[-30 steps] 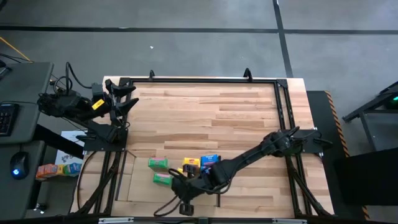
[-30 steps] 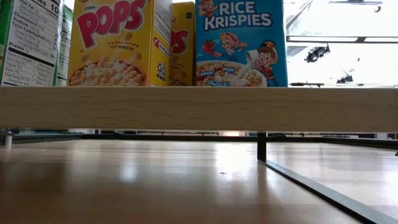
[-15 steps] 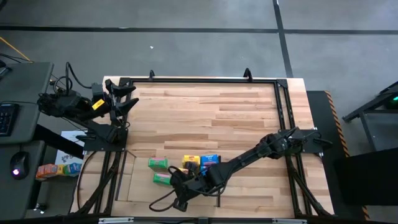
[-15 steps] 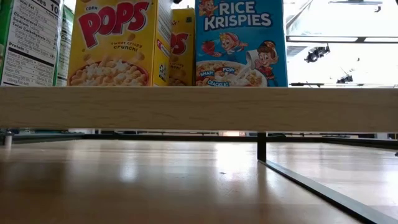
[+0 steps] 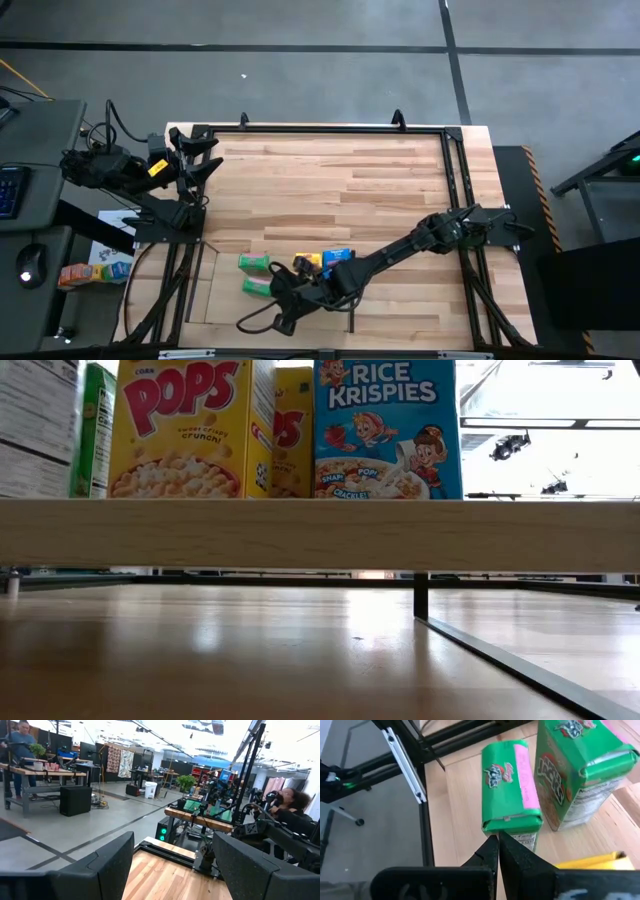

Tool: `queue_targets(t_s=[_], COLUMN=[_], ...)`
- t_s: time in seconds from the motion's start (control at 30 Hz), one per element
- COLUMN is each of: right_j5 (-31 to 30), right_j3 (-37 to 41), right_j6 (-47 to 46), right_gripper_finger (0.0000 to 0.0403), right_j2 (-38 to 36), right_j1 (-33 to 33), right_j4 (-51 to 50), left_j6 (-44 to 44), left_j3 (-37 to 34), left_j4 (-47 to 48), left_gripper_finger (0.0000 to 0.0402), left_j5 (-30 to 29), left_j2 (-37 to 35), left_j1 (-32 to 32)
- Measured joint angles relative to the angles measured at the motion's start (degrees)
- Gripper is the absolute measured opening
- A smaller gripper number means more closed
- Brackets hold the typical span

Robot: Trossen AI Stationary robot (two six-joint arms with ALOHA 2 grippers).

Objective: Stack cereal on shelf
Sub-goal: Put the green cereal box on the shelf aligned with the green cereal box

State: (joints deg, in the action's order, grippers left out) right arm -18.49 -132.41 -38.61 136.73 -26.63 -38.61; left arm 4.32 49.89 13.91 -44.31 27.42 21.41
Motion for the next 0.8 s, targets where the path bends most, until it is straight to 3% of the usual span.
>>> queue_targets(t_s=[0.8], right_j5=[-0.47], right_j3=[-0.01], right_j6=[1.46], right_gripper_finger=[0.0], right_j2=[-0.02], right_j1=[2.06], right_j4=[3.38], left_j6=[0.03], left_j3=[0.0], left_j4=[0.0], left_gripper_finger=[0.0261], left_j5=[0.0], left_j2=[0.0], left_j1=[0.01])
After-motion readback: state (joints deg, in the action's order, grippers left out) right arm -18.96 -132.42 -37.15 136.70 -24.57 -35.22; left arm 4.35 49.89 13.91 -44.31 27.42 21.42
